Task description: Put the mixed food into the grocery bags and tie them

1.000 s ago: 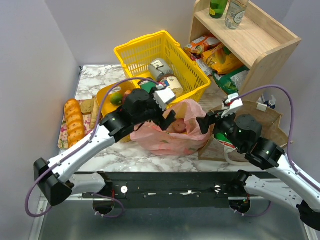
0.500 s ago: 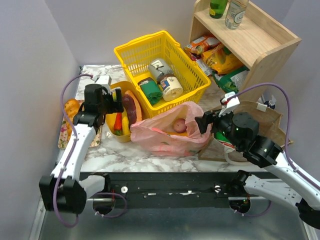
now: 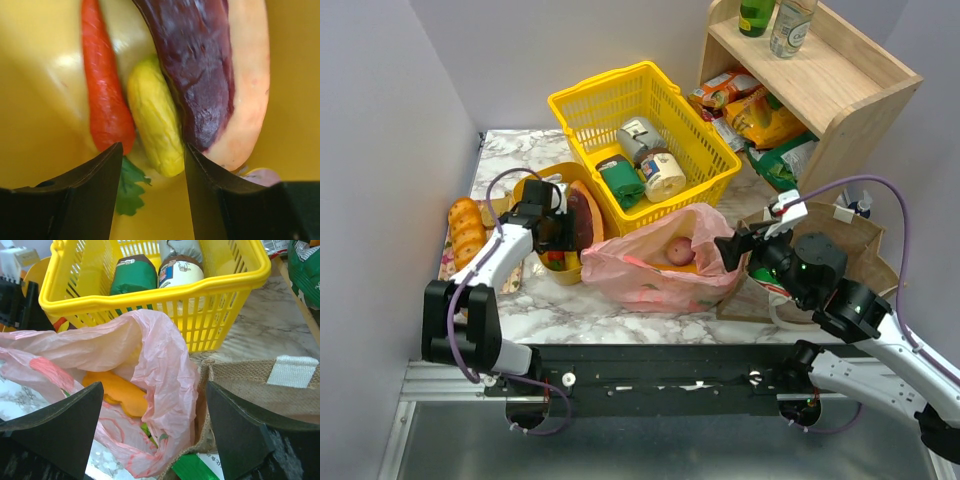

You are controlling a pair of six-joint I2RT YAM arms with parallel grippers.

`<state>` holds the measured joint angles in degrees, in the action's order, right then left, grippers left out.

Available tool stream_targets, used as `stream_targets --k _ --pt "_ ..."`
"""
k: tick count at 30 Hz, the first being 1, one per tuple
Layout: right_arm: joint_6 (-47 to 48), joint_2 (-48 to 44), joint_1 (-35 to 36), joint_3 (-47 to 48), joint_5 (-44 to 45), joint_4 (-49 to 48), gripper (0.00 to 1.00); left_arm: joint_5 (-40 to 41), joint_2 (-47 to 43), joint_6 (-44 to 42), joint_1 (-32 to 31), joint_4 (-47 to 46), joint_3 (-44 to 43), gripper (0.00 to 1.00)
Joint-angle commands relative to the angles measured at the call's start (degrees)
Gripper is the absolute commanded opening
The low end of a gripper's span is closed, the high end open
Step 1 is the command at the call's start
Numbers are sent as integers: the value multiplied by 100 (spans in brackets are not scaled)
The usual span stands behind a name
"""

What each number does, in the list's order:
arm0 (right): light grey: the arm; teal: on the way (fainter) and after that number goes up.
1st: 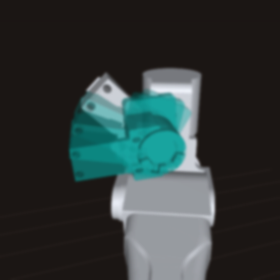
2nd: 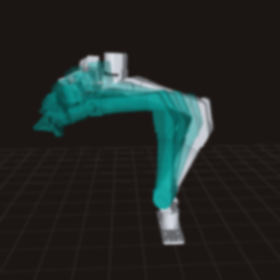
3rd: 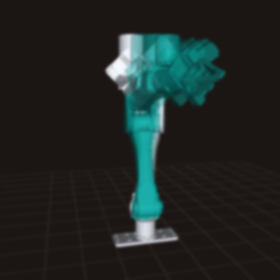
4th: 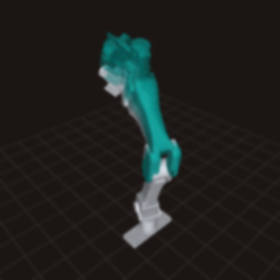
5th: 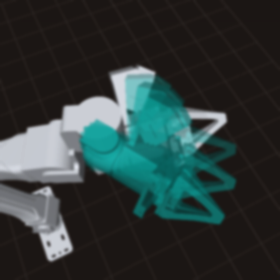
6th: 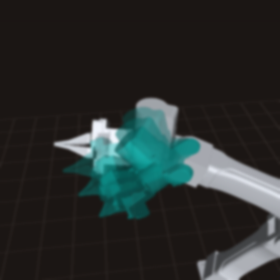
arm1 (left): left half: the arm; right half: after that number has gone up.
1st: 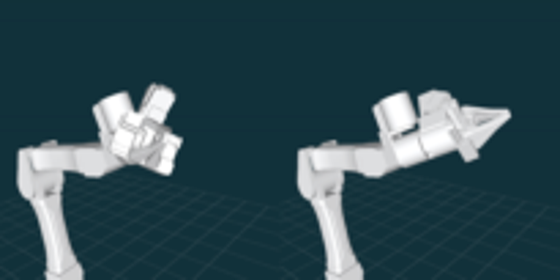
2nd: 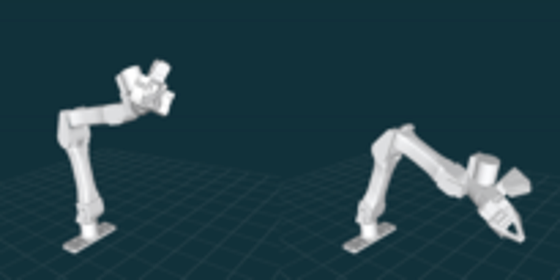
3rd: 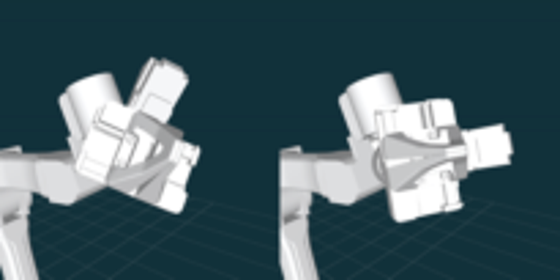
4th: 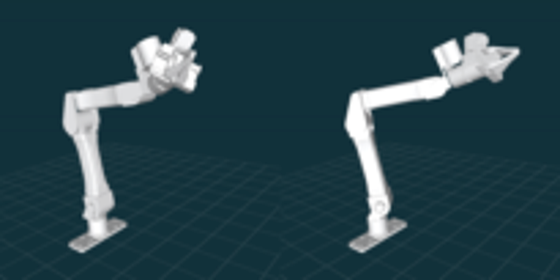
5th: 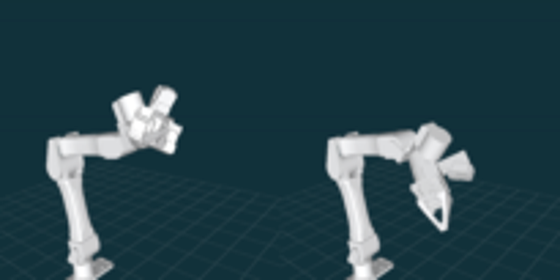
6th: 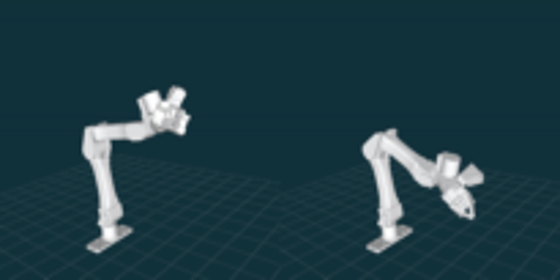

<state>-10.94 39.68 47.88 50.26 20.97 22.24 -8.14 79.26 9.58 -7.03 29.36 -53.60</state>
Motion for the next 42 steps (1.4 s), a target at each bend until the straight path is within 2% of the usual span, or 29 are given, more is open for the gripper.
stream_targets --k 1,13,16,17,20,22,26,28,29,33,34,37,41,42 --pt "13 -268 -15 -165 144 -123 91 -152 449 -106 -255 350 -168 60" --pt "4 -514 -24 -333 285 -115 92 -30 1187 -141 -255 518 -405 58" --pt "-5 -523 -24 -359 293 -115 92 -21 1223 -158 -255 518 -431 47" --pt "-5 -532 -24 -368 302 -115 92 -3 1127 -167 -255 518 -440 39" --pt "13 -523 -24 -377 329 -123 92 -38 567 -185 -255 272 -397 32" --pt "48 -514 -24 -342 320 -115 92 -73 135 -203 -255 -16 -344 29" --pt "110 -444 -24 -254 320 -123 92 -4 -1435 -237 -299 -589 -81 28" --pt "127 -365 -24 -192 328 -123 92 163 -2061 -334 -623 -1096 103 28" --pt "118 -356 -15 -175 303 -123 92 233 -2647 -508 -790 -1291 313 28" --pt "101 -180 -15 -87 232 -141 92 183 -3522 -685 -1774 -1793 404 29" --pt "101 -154 -24 -69 180 -141 92 68 -3601 -721 -2159 -1898 377 29" --pt "48 -83 -24 -16 83 -141 92 -240 -3603 -730 -2801 -1987 237 29" --pt "4 -92 -24 1 21 -150 92 250 -2954 -1149 -4469 -1882 -61 29" --pt "-13 -127 -24 1 21 -150 92 382 -2813 -1274 -4648 -1873 -115 29"
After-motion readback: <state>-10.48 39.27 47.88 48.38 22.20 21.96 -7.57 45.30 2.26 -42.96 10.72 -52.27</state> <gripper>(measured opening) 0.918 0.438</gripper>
